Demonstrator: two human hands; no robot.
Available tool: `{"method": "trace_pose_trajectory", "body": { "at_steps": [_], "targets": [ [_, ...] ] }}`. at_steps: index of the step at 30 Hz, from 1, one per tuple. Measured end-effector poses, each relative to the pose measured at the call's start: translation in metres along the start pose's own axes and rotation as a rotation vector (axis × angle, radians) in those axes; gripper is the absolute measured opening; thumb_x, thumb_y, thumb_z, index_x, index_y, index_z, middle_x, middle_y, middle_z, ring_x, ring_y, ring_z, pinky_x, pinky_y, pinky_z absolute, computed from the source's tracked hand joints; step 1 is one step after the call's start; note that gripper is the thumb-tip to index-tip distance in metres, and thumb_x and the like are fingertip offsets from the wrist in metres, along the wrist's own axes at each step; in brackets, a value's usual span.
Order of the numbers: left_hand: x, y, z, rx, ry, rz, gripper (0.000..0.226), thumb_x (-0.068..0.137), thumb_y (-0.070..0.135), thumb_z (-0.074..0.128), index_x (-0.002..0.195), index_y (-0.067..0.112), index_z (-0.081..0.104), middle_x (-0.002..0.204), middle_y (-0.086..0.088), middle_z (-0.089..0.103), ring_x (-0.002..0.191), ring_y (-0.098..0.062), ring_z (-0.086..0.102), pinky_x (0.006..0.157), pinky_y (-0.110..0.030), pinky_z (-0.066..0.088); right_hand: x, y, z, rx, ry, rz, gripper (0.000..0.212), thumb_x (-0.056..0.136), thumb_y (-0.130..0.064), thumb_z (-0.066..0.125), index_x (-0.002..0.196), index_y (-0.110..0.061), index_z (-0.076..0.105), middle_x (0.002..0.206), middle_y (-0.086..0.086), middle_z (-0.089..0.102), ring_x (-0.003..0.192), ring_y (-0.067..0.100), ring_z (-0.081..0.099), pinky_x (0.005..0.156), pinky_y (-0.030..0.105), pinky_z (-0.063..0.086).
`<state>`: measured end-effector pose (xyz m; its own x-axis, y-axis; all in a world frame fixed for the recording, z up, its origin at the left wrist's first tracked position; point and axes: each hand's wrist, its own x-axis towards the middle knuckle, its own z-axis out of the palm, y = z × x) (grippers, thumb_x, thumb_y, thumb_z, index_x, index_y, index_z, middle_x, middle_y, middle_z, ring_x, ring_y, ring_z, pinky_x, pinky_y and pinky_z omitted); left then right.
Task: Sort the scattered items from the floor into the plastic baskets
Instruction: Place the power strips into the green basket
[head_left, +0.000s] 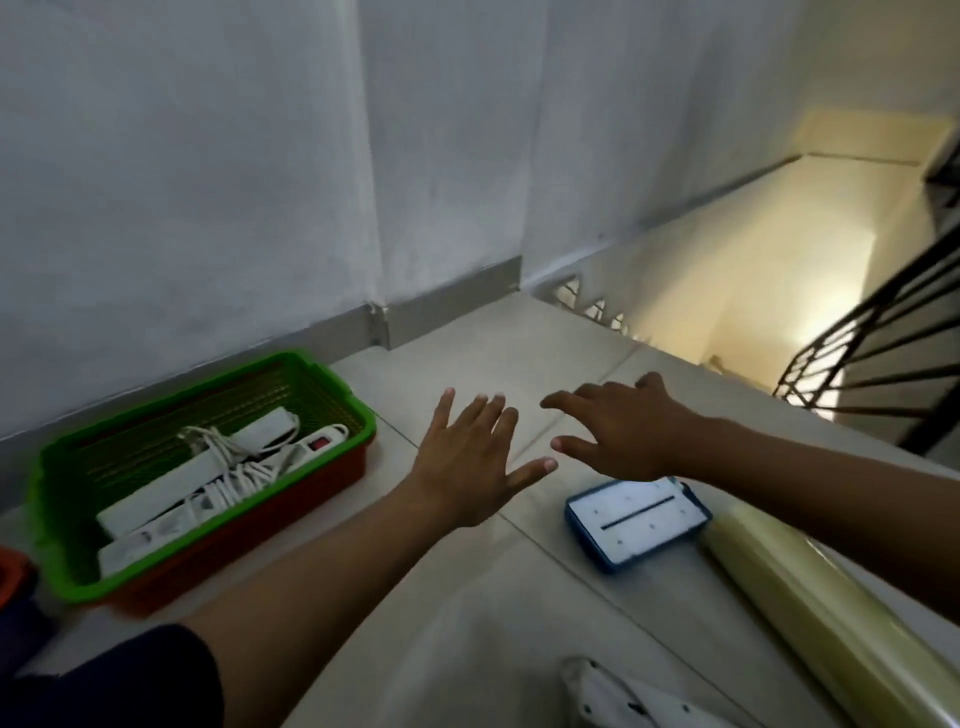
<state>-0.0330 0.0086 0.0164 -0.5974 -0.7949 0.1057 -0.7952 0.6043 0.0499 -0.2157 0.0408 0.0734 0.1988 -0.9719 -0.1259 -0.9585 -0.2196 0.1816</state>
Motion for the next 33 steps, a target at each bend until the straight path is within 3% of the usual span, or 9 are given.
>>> {"method": "trace_pose_trajectory", "body": {
  "at_steps": [6,9,12,14,17,24,30,33],
  "targets": [
    [-0.019,0.064,0.053,0.089,-0.444,0.305,0.102,0.074,0.082,0.029,0.149,0.017,0.009,0.160,-0.006,0.010,0.147,-0.021,0.004,0.111,-0.053,-0.017,-0.066,0.025,0.091,0.017,-0.363,0.041,0.075,0.086,-0.071,0.031,0.148,-0.032,0.018,0.152,0.003,0.035,0.137,0.025,0.036,0.109,0.057,0.016],
    [-0.028,0.091,0.077,0.055,-0.566,0.408,0.103,0.072,0.078,0.046,0.148,0.017,0.014,0.159,-0.008,0.015,0.147,-0.023,0.009,0.110,-0.052,-0.016,-0.091,0.023,0.112,0.154,-0.581,0.013,0.090,0.078,-0.076,0.043,0.149,-0.026,0.017,0.153,0.007,0.033,0.136,0.027,0.036,0.111,0.049,0.027],
    [-0.039,0.109,0.094,0.025,-0.644,0.477,0.098,0.074,0.067,0.057,0.147,0.016,0.017,0.155,-0.011,0.025,0.143,-0.027,0.021,0.114,-0.057,-0.005,-0.112,0.016,0.130,0.213,-0.814,0.002,0.100,0.072,-0.071,0.059,0.149,-0.024,0.015,0.150,0.012,0.036,0.133,0.030,0.040,0.111,0.049,0.031],
    [-0.049,0.120,0.104,0.013,-0.652,0.492,0.089,0.076,0.056,0.063,0.143,0.013,0.022,0.147,-0.014,0.036,0.134,-0.031,0.034,0.114,-0.056,0.011,-0.124,0.012,0.142,0.208,-0.887,-0.003,0.099,0.073,-0.060,0.069,0.148,-0.024,0.015,0.146,0.015,0.038,0.129,0.033,0.043,0.108,0.047,0.036],
    [-0.056,0.125,0.112,-0.008,-0.608,0.485,0.075,0.080,0.049,0.063,0.135,0.010,0.030,0.131,-0.017,0.047,0.113,-0.034,0.047,0.099,-0.049,0.036,-0.134,0.010,0.153,0.264,-0.868,0.023,0.094,0.076,-0.045,0.074,0.146,-0.024,0.016,0.139,0.017,0.041,0.123,0.034,0.048,0.102,0.043,0.042],
    [-0.049,0.101,0.107,-0.118,-0.509,0.431,0.065,0.079,0.053,0.062,0.126,0.016,0.037,0.125,-0.011,0.049,0.108,-0.028,0.046,0.084,-0.040,0.043,-0.121,0.014,0.145,0.301,-0.767,0.015,0.097,0.069,-0.045,0.080,0.142,-0.021,0.021,0.136,0.016,0.045,0.119,0.030,0.049,0.097,0.038,0.043],
    [-0.045,0.042,0.088,-0.180,-0.223,0.207,0.075,0.073,0.077,0.043,0.129,0.027,0.040,0.125,0.003,0.052,0.105,-0.015,0.046,0.087,-0.032,0.044,-0.079,0.027,0.106,0.311,-0.393,-0.007,0.082,0.064,-0.045,0.078,0.131,-0.026,0.035,0.125,0.007,0.054,0.109,0.023,0.054,0.088,0.033,0.045],
    [-0.047,0.007,0.072,-0.209,-0.093,0.131,0.081,0.069,0.082,0.036,0.127,0.026,0.044,0.119,0.003,0.056,0.101,-0.013,0.047,0.086,-0.028,0.043,-0.055,0.024,0.084,0.245,-0.189,-0.077,0.085,0.062,-0.054,0.074,0.134,-0.033,0.033,0.128,0.001,0.048,0.117,0.022,0.047,0.095,0.037,0.042]
  ]
}}
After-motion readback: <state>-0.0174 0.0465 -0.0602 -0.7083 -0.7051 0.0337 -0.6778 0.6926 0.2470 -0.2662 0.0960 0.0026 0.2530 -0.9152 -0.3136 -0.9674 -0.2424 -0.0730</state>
